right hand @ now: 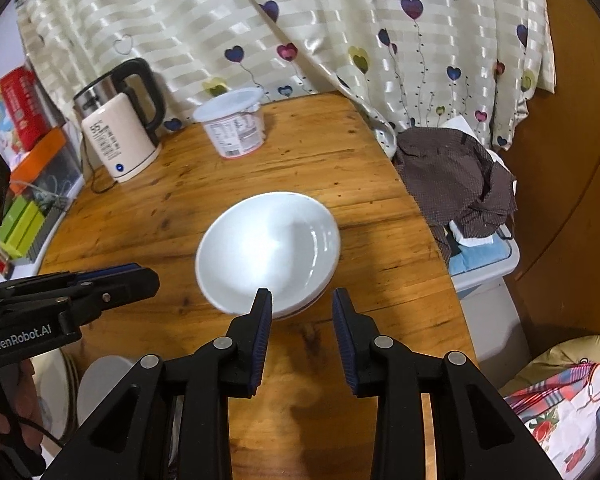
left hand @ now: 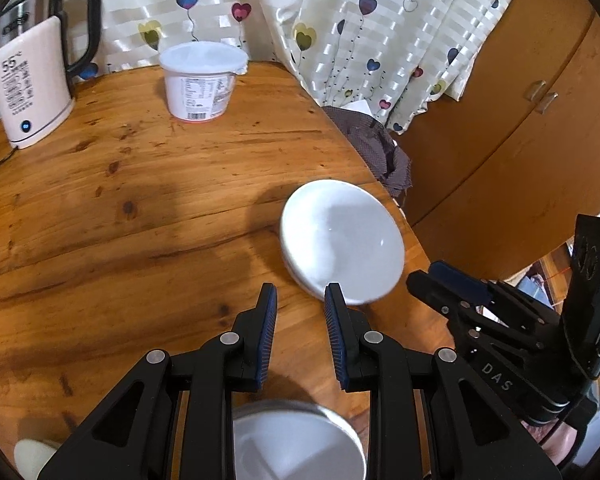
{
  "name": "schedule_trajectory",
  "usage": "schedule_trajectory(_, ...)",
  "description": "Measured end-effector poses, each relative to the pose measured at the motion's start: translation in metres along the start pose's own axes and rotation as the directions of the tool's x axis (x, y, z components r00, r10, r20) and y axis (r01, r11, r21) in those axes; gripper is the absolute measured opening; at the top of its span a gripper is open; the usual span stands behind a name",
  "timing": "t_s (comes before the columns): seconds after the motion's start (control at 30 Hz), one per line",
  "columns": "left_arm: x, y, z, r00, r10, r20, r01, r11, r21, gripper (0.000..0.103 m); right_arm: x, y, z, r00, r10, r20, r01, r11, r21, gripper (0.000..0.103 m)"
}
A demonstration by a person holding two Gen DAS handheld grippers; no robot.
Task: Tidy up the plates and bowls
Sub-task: 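Close both grippers on the rim of the blue-rim white bowl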
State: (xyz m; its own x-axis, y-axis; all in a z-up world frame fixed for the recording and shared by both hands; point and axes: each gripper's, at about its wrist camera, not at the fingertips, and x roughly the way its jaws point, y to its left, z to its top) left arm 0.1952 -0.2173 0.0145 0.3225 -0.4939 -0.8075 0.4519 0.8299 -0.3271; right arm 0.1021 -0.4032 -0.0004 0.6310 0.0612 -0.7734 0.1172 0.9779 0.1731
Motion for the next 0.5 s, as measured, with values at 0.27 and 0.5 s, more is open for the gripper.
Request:
schedule_trajectory(0.27, 0.023, 0.002, 0.017, 0.999, -0.018, -0.028, 0.018, 0.999, -0.029, 0.026, 0.020, -0.011, 0.008, 1.000, 0.010, -0.025, -0.009, 0.999, 0.037, 0.031)
schedule_trajectory(0.5, 0.040, 0.007, 0.021, 0.999, -0.021, -0.043, 0.019, 0.998, -0.058, 0.026, 0.032, -0.016, 0.010, 0.999, 0.024, -0.042, -0.021, 0.998, 0.057, 0.031)
